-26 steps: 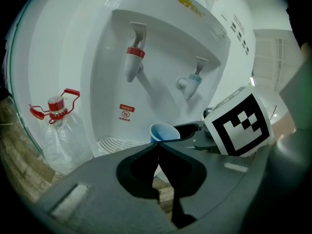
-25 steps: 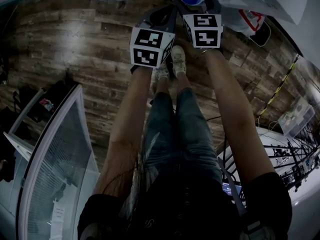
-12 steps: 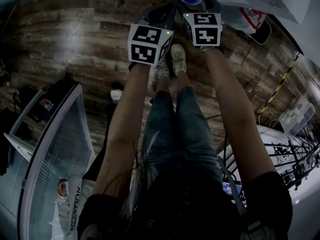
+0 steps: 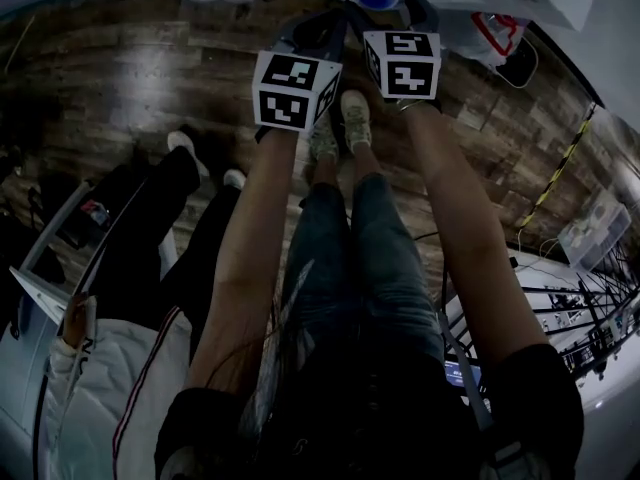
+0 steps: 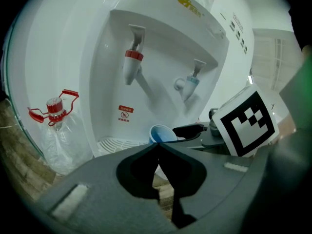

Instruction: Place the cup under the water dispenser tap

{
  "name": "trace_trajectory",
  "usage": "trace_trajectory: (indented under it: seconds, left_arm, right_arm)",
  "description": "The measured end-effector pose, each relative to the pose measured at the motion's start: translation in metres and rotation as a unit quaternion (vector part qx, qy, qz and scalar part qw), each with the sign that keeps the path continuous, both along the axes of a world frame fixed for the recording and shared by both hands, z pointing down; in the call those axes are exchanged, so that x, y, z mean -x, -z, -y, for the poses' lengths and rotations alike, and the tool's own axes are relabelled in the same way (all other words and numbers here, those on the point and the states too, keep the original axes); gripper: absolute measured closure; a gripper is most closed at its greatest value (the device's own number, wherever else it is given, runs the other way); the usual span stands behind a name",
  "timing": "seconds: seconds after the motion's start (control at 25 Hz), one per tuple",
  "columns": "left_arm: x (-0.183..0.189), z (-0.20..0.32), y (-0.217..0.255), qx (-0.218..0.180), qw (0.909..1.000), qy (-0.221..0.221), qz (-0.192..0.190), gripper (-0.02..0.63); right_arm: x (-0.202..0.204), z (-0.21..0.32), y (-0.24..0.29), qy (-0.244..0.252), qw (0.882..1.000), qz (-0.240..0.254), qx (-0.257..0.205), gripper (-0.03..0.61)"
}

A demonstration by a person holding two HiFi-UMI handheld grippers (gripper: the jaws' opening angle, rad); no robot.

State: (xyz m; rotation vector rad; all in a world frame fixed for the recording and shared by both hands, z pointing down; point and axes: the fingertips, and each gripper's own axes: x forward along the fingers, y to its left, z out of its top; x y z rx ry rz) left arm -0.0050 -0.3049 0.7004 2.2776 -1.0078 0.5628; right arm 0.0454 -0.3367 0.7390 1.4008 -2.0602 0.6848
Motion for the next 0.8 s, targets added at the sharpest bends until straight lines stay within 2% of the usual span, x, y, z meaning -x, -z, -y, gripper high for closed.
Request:
trace_trajectory:
  seconds: [0.4,0.64,0.8]
  left_arm:
    - [0.001,-0.011,0.046,-0.013,0.9998,0.011,-0.004,0.612]
    - [0.003,-0.016,0.083,-0.027,0.9994,0.015,-0.013,0.612]
    - [0.001,-0.015,0.116,-0.051,0.9983,0.016,-0.023,0.612]
  right_arm:
    - [-0.002,-0.027,0.051,-0.005,1.000,0.026,-0.013,0.190]
    - [-0.005,-0.036,0.096,-0.009,0.999,0.034,-0.038,0.192]
    - [-0.003,-0.044,0.131,0.000,0.997,0.044,-0.061,0.193]
